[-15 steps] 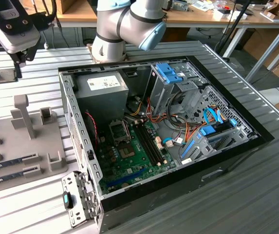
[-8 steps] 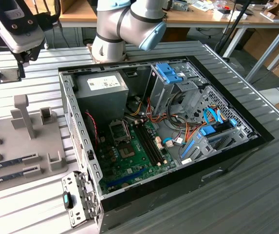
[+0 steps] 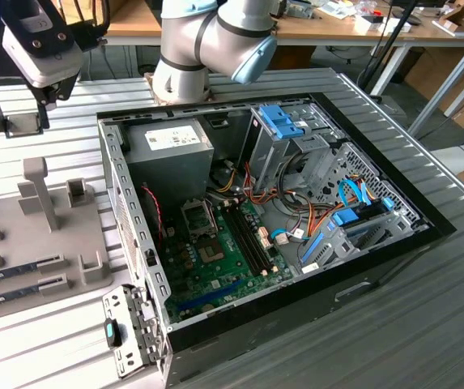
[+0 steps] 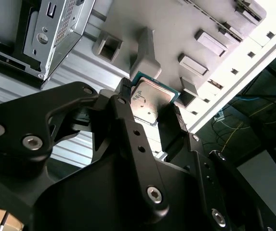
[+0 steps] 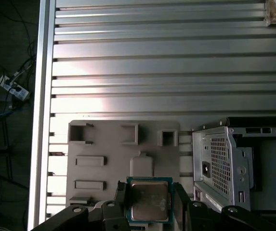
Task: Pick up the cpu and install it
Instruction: 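Pick up the cpu and move it towards the insertion slot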
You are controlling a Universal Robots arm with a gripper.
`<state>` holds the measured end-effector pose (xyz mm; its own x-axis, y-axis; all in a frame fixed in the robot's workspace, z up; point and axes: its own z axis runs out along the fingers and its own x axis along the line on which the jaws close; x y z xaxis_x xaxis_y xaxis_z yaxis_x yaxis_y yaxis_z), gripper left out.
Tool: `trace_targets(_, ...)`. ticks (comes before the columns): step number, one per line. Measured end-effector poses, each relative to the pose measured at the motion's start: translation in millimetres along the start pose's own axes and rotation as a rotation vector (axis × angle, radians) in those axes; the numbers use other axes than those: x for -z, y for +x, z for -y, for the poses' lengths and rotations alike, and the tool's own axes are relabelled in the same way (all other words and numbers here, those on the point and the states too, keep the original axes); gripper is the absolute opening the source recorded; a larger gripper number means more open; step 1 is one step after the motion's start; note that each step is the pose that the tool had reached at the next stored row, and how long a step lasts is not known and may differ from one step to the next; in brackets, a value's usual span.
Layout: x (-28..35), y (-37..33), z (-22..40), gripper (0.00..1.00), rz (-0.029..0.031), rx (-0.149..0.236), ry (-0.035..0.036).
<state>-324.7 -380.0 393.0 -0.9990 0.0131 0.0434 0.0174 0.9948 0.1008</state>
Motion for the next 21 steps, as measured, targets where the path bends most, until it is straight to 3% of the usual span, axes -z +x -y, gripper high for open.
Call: trace_targets(21,0.9,-25.7,-0.4,0.47,0.0001,0.0,0.0)
